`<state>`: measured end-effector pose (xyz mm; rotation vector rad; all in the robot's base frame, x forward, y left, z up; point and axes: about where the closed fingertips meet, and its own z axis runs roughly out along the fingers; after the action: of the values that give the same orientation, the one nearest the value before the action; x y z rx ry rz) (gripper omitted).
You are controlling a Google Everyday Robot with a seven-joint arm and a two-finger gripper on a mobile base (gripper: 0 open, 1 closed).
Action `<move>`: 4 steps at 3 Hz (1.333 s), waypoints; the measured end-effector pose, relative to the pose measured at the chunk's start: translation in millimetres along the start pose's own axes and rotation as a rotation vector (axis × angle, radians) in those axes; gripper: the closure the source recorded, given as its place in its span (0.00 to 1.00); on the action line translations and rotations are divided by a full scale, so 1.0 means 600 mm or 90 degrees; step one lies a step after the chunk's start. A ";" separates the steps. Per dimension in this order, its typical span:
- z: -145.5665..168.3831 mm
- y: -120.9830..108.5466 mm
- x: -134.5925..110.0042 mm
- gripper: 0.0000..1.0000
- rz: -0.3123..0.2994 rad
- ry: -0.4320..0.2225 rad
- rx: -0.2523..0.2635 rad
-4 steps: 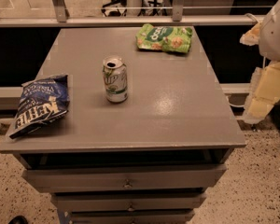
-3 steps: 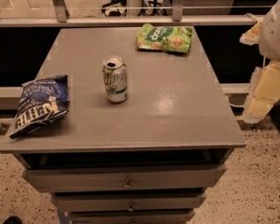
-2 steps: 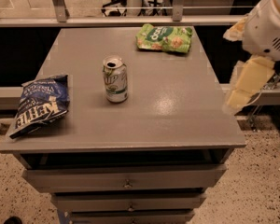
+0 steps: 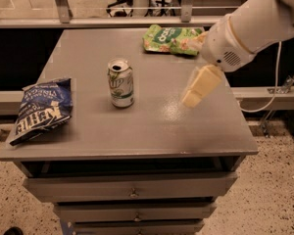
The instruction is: Move 7up can near green rice chip bag
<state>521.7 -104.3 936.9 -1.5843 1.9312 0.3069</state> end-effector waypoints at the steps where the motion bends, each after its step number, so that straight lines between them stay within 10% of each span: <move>1: 0.054 -0.010 -0.041 0.00 0.020 -0.084 -0.015; 4: 0.194 0.012 -0.153 0.00 0.047 -0.272 -0.041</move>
Offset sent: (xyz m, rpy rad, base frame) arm 0.0369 0.1120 -0.0224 0.4195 -0.0050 0.0410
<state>559.5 34.0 898.3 -1.3543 1.6599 0.6862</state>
